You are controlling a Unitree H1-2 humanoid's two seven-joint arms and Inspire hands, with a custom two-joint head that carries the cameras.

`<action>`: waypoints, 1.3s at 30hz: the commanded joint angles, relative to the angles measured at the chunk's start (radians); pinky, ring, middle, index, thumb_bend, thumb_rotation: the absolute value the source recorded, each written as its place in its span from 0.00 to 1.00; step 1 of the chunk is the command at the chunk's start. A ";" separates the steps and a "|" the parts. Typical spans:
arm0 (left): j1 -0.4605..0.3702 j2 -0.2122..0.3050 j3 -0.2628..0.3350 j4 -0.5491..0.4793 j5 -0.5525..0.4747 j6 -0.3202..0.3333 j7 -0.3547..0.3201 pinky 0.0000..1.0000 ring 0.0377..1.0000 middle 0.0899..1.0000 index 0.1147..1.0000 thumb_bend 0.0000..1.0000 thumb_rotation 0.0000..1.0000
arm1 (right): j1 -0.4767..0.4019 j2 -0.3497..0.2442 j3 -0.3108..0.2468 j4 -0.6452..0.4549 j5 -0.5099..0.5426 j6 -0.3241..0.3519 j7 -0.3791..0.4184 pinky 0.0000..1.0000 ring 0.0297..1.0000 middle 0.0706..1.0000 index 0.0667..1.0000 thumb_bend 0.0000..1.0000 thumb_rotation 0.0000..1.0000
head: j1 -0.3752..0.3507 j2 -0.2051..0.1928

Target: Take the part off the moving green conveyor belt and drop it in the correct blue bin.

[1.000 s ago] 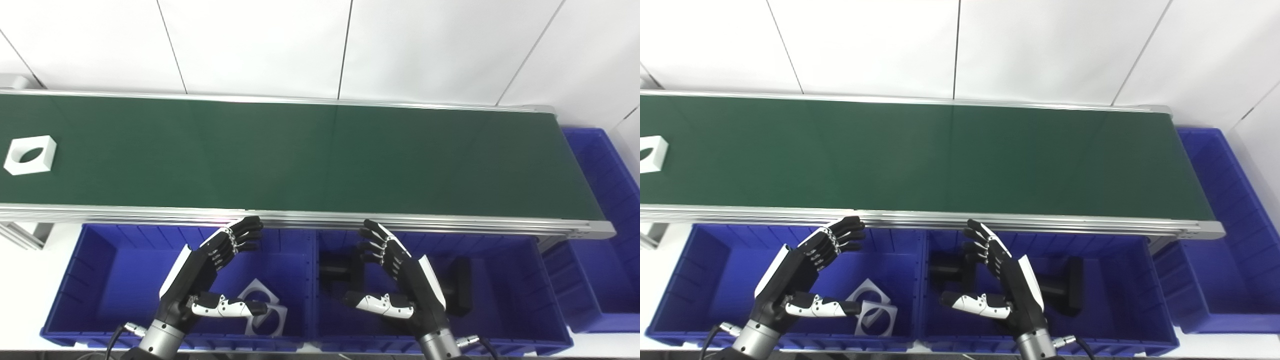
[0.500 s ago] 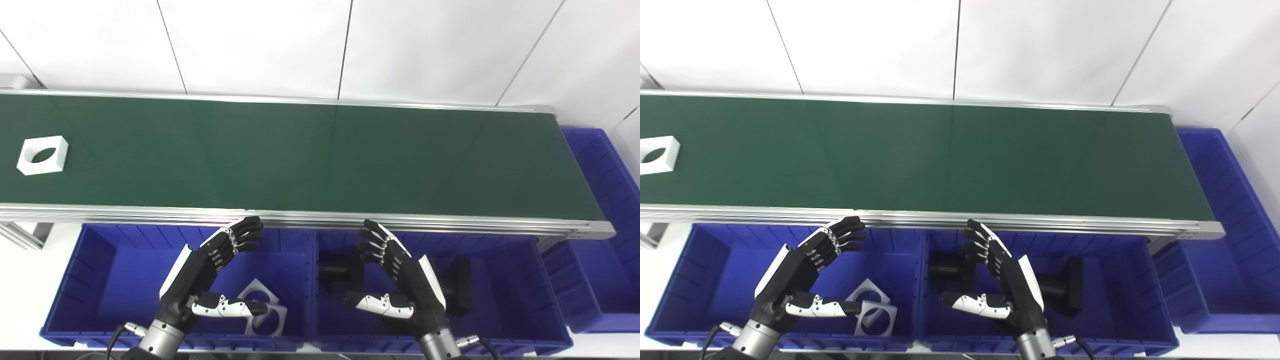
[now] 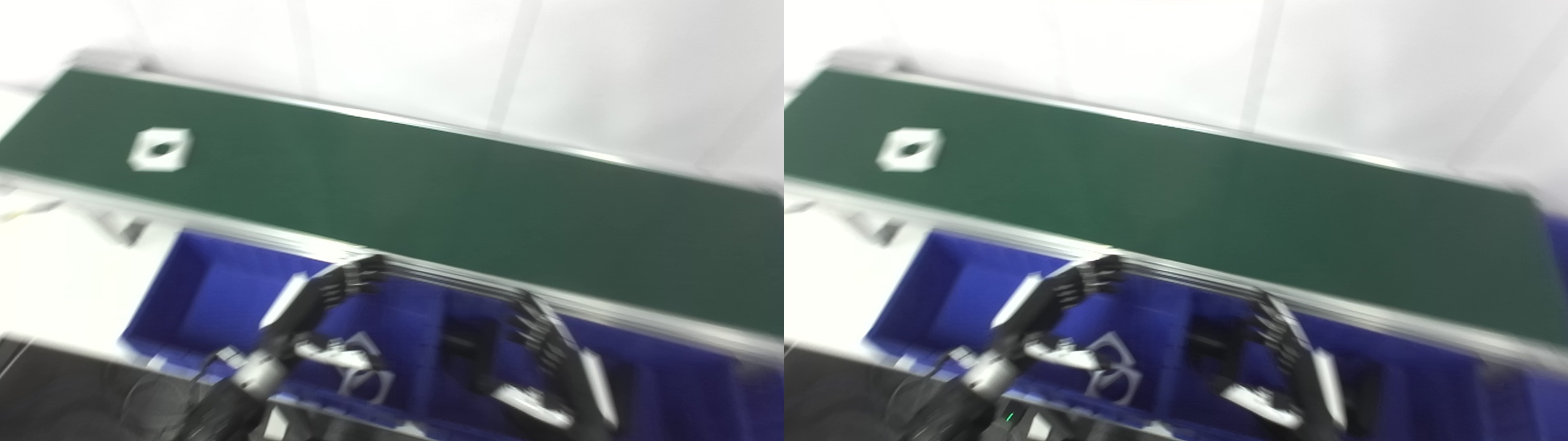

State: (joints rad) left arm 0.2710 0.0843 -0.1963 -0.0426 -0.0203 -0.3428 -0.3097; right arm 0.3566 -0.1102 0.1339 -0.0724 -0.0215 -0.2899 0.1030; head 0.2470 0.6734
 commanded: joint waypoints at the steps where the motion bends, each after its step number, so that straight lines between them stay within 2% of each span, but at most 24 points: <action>1: -0.002 -0.013 -0.011 -0.010 0.021 -0.043 0.021 0.76 0.80 0.82 0.80 0.85 0.11 | 0.002 -0.001 -0.002 -0.032 0.016 -0.057 0.011 0.77 0.82 0.85 0.90 0.72 0.15 | 0.017 -0.018; 4: 0.000 -0.024 -0.019 0.007 0.031 -0.060 0.031 0.75 0.80 0.82 0.80 0.86 0.11 | 0.002 -0.007 -0.002 -0.031 0.023 -0.058 0.015 0.78 0.83 0.86 0.91 0.69 0.09 | 0.025 -0.039; 7: 0.001 -0.030 -0.021 0.020 0.031 -0.080 0.037 0.75 0.80 0.82 0.79 0.85 0.10 | 0.002 -0.011 -0.003 -0.029 0.020 -0.062 0.018 0.78 0.83 0.85 0.91 0.67 0.06 | 0.025 -0.042; 10: 0.004 -0.031 -0.024 0.027 0.032 -0.090 0.041 0.75 0.80 0.82 0.79 0.85 0.10 | 0.006 -0.009 -0.005 -0.030 0.023 -0.057 0.021 0.78 0.83 0.85 0.91 0.68 0.03 | 0.001 -0.056; 15: 0.004 -0.028 -0.024 0.052 0.031 -0.108 0.041 0.76 0.80 0.82 0.80 0.85 0.10 | 0.008 -0.008 -0.006 -0.024 0.007 -0.066 0.016 0.76 0.81 0.84 0.89 0.70 0.04 | -0.014 -0.077; 20: 0.002 -0.026 -0.022 0.076 0.033 -0.122 0.043 0.75 0.80 0.82 0.79 0.85 0.10 | 0.010 -0.003 -0.008 -0.009 0.002 -0.080 0.010 0.75 0.80 0.83 0.88 0.73 0.05 | -0.026 -0.121; 24: -0.001 -0.026 -0.022 0.088 0.028 -0.126 0.042 0.74 0.79 0.82 0.79 0.87 0.10 | 0.006 -0.001 -0.007 0.016 -0.005 -0.110 0.006 0.73 0.79 0.82 0.87 0.73 0.01 | -0.033 -0.143; 39: -0.008 -0.023 -0.018 0.110 0.027 -0.127 0.042 0.71 0.78 0.81 0.77 0.89 0.10 | -0.007 0.007 -0.007 0.070 0.002 -0.161 0.007 0.73 0.78 0.82 0.87 0.76 0.00 | -0.034 -0.190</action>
State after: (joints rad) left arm 0.2749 0.0573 -0.2130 0.0836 0.0073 -0.4278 -0.2792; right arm 0.3574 -0.1105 0.1307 0.0035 -0.0299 -0.3924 0.1112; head 0.2148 0.4863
